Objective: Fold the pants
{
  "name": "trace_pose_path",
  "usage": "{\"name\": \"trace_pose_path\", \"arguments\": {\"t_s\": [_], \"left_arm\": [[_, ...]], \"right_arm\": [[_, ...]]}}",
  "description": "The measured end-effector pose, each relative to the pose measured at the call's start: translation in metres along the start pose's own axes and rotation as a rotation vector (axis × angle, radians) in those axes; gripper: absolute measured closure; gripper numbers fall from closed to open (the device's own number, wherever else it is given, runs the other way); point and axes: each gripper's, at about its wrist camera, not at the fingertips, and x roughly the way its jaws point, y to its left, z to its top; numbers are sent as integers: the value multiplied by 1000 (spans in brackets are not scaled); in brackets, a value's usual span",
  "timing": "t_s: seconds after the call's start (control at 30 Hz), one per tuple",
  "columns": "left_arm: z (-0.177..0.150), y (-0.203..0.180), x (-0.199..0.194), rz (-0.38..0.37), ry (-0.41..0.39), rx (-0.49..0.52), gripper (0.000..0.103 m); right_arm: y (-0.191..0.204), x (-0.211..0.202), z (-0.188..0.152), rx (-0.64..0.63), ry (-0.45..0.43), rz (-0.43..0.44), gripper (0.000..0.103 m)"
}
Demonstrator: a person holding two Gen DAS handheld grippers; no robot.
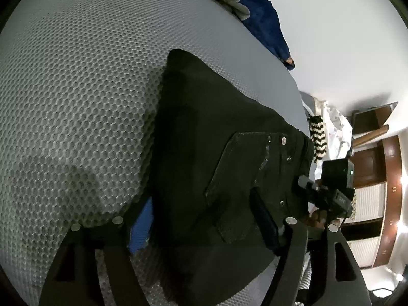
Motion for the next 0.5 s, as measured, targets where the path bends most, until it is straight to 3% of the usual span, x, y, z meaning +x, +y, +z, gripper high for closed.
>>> {"name": "trace_pose_path", "arguments": {"t_s": [0.13, 0.2, 0.37, 0.5], "left_arm": [[1, -17, 13, 16, -10, 23, 29], [3, -27, 21, 19, -18, 25, 30], [-2, -33, 24, 70, -54, 66, 57], [-3, -38, 26, 93, -73, 66, 76]], "right_arm": [[4, 8, 8, 4, -17, 21, 44], [8, 12, 8, -4, -15, 13, 52], [22, 11, 9, -17, -44, -14, 74], [42, 10, 8, -46, -73, -47, 78]]}}
